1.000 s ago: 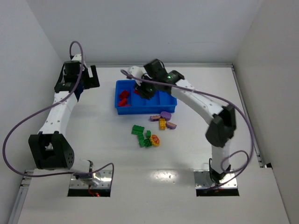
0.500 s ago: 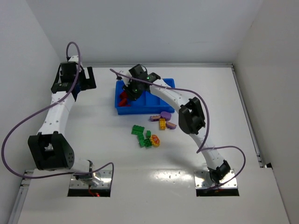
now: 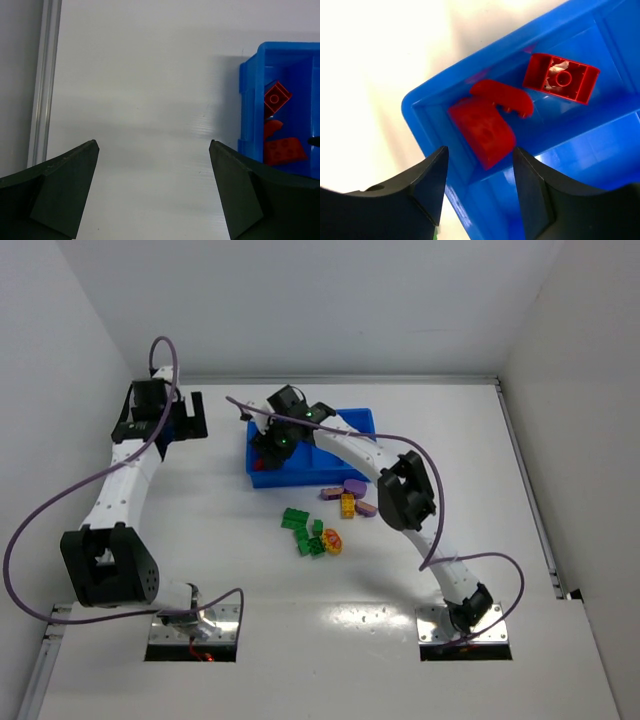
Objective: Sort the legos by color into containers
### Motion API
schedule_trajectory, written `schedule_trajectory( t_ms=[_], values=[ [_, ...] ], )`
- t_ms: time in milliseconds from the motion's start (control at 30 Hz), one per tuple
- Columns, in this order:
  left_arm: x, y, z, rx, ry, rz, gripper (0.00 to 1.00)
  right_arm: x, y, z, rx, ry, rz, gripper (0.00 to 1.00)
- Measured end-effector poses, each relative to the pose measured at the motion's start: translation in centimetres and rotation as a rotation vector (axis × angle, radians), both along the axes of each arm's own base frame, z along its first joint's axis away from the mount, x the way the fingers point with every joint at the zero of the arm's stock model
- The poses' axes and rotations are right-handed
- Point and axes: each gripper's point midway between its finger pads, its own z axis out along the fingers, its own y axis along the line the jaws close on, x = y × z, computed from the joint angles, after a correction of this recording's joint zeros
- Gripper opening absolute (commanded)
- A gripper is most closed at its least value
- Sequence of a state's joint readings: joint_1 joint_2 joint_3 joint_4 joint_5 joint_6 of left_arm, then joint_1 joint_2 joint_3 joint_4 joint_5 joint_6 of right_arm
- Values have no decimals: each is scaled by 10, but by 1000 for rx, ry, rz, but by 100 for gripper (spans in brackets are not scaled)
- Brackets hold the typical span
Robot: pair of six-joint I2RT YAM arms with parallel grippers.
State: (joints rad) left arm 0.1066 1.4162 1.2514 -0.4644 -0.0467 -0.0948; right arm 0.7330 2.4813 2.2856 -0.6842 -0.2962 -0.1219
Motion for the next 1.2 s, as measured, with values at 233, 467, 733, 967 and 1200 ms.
schedule_trajectory(
  t_ms=[233, 467, 733, 967, 1200],
  values=[
    [-11, -10, 6, -9, -23, -79, 100, -5, -2, -11, -27, 3, -5, 57],
    [-25, -54, 32, -41, -116, -344, 100, -5, -65, 35, -73, -58, -126, 63],
    [-71, -182, 15, 17, -57, -924, 94, -18, -200, 145, -22, -253, -381, 67],
    [-143, -258, -47, 128, 155, -1431, 94, -69, -304, 54, -214, -67, -518, 77],
    [-180, -294, -119, 214, 337, -1701, 94, -97, -382, 8, -262, 128, -725, 85]
  ],
)
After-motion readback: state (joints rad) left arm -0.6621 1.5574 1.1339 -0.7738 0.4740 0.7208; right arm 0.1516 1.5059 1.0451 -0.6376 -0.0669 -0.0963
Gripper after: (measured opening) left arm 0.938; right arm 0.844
